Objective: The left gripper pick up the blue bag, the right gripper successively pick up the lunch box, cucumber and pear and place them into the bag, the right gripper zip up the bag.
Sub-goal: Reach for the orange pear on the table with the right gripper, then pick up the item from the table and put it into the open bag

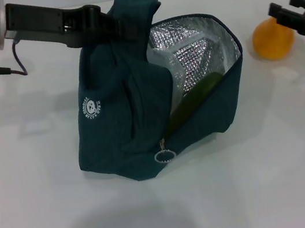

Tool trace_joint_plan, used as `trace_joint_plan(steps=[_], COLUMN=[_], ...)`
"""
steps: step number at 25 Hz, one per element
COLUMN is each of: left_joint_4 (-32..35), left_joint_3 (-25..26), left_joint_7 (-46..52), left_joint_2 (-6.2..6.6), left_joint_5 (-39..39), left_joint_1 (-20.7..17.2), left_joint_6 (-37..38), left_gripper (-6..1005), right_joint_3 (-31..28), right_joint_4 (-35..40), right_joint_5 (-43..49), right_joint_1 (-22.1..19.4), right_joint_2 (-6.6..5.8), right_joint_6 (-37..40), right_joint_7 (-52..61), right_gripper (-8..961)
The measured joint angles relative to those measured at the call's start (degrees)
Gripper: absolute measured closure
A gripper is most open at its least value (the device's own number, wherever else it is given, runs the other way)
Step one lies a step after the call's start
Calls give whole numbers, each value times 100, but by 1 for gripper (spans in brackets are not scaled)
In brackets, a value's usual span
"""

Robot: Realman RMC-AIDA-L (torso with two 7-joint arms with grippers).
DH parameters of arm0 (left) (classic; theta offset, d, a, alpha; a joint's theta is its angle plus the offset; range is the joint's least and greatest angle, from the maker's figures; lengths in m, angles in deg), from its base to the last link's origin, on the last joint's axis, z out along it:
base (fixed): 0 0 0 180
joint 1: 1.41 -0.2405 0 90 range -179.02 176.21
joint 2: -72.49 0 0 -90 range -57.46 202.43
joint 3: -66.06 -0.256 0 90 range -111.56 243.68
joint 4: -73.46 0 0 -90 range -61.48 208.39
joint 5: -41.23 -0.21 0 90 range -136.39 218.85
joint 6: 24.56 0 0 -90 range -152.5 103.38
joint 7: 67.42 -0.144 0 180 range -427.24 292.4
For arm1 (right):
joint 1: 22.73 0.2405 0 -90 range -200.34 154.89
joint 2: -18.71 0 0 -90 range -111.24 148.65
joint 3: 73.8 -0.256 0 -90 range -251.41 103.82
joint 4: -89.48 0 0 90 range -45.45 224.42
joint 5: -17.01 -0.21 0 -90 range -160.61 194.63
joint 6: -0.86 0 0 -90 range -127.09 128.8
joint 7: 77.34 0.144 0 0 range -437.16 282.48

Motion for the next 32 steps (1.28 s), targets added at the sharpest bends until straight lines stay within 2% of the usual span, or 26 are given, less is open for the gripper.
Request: trace_joint_plan(steps=[6,12,23,31,32], left_joint_4=[0,0,0,2,3], left_joint_3=[6,7,0,7,7], left_joint_7=[-7,-9,-9,-9,-9], left_joint_2=[9,22,43,44,44], left_joint_5=[-21,-27,-39,-39,-39], left_joint_1=[-2,-2,39,42,41], left_joint_6=[-4,-15,-32,-32,-32], left_gripper=[959,959,959,959,959], right_joint_3=[140,272,277,254,249], right_joint_4=[9,12,63,71,78], right_joint_5=[-4,-13,-8,-28,-34], right_joint_1=[64,76,96,76,66], right_joint_2=[41,26,36,21,19], right_joint_6=[-14,-226,-256,-279,-263], right_joint_7=[-204,-287,-358,-360,-360], right_gripper=[296,297,719,923,921])
